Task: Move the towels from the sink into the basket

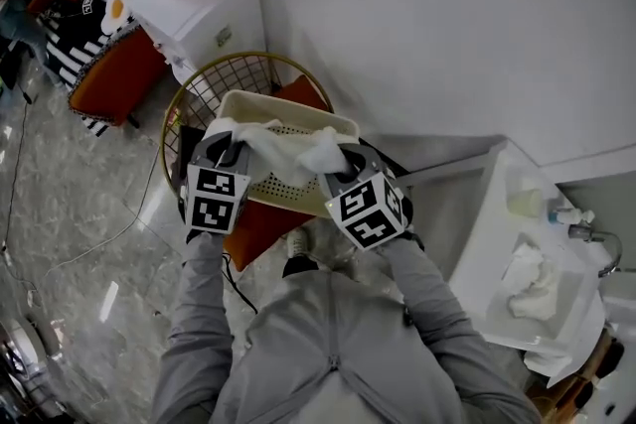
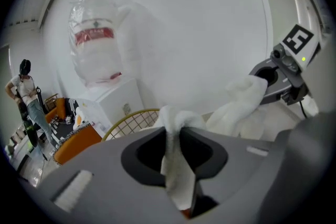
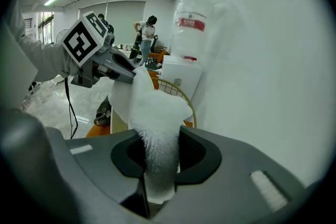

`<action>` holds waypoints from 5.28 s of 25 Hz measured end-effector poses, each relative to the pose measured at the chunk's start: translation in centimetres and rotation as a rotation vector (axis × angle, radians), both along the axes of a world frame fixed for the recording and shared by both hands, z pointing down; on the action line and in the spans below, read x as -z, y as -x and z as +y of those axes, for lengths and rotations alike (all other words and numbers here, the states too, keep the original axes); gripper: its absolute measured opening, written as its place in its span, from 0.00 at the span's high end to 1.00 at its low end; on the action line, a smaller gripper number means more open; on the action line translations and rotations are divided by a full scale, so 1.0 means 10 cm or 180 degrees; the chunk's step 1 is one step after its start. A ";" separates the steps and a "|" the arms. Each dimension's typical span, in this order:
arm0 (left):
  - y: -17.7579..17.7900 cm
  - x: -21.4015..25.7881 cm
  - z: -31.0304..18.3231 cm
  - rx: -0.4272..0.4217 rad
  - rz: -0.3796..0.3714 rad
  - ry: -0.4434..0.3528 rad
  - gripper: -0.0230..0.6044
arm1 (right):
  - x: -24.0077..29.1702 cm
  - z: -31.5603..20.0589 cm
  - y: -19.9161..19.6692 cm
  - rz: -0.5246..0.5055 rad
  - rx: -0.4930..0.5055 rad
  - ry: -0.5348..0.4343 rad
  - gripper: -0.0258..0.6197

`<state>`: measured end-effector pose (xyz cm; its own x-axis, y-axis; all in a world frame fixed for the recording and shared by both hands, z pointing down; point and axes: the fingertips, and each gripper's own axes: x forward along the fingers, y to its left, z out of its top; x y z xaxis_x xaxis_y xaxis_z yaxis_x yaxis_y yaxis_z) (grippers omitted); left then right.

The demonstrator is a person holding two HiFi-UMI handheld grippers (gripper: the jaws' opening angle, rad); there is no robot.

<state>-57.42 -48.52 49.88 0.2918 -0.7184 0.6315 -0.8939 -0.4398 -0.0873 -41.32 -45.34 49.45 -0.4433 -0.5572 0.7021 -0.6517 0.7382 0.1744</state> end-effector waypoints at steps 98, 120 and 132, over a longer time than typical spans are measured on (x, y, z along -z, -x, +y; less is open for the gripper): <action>-0.74 1.82 4.37 0.1227 -0.0490 -0.1412 0.49 | 1.64 3.20 -0.67 -0.1275 0.0651 -0.1247 0.64; -2.99 1.59 4.74 -0.0066 0.0124 -0.1388 0.49 | 1.68 4.40 -3.59 -0.0726 -0.1029 -0.1607 0.64; -5.30 1.74 4.88 -0.0763 0.0269 -0.1466 0.49 | 1.66 5.13 -5.84 -0.0660 -0.1745 -0.1674 0.64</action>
<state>-4.41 0.29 32.45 0.5183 -0.8228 0.2331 -0.7851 -0.5659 -0.2517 17.06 6.00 32.86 -0.1022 -0.9704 0.2187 -0.9564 0.1563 0.2467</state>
